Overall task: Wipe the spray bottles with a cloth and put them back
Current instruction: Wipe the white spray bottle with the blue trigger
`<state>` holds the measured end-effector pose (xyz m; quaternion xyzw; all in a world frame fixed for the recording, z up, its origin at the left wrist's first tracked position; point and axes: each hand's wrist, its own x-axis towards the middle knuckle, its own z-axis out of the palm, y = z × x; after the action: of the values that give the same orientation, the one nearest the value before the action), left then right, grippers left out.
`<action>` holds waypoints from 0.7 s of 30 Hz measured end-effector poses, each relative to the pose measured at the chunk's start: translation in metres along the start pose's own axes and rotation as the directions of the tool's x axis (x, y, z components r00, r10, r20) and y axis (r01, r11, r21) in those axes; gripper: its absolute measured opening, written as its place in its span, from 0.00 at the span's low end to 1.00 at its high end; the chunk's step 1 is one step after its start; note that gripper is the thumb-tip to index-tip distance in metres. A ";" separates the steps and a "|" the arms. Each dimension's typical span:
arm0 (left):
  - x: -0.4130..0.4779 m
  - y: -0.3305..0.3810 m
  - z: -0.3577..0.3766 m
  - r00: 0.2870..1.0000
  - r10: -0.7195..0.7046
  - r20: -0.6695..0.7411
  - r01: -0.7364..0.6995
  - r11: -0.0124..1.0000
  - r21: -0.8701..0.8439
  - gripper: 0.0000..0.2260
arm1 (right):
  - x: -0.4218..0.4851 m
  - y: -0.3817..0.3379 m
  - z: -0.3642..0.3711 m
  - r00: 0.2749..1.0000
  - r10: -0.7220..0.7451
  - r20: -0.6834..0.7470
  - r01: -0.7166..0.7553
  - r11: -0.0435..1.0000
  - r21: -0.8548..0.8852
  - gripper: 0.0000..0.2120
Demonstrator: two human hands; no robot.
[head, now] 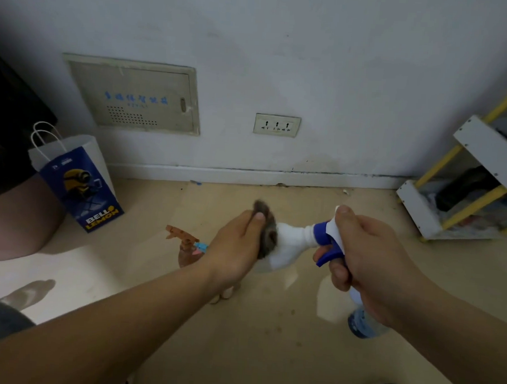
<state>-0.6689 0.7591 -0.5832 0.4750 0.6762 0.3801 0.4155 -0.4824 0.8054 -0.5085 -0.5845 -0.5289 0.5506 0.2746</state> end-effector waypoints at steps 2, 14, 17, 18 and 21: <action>-0.011 0.010 0.013 0.999 0.033 -0.012 -0.031 0.990 0.134 0.16 | -0.002 0.000 0.000 1.000 -0.011 0.012 0.012 1.000 -0.020 0.20; -0.022 0.036 0.021 0.988 0.127 0.083 -0.136 0.984 0.113 0.17 | -0.013 -0.002 -0.001 0.972 -0.159 0.171 0.199 0.948 -0.250 0.20; -0.026 0.036 0.013 0.969 0.220 0.115 -0.227 0.972 0.057 0.16 | -0.016 -0.005 -0.003 0.960 -0.181 0.215 0.235 0.937 -0.261 0.18; -0.021 0.029 0.008 0.972 0.198 0.126 -0.201 0.980 0.012 0.15 | -0.016 -0.006 -0.004 0.955 -0.200 0.218 0.256 0.927 -0.273 0.17; -0.010 0.008 0.000 0.969 -0.202 0.140 0.239 0.903 -0.357 0.14 | -0.011 -0.010 -0.012 0.950 -0.261 0.169 0.303 0.903 -0.306 0.18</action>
<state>-0.6638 0.7513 -0.5739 0.3266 0.6199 0.4275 0.5712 -0.4725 0.8014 -0.4924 -0.5038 -0.7082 0.4445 0.2170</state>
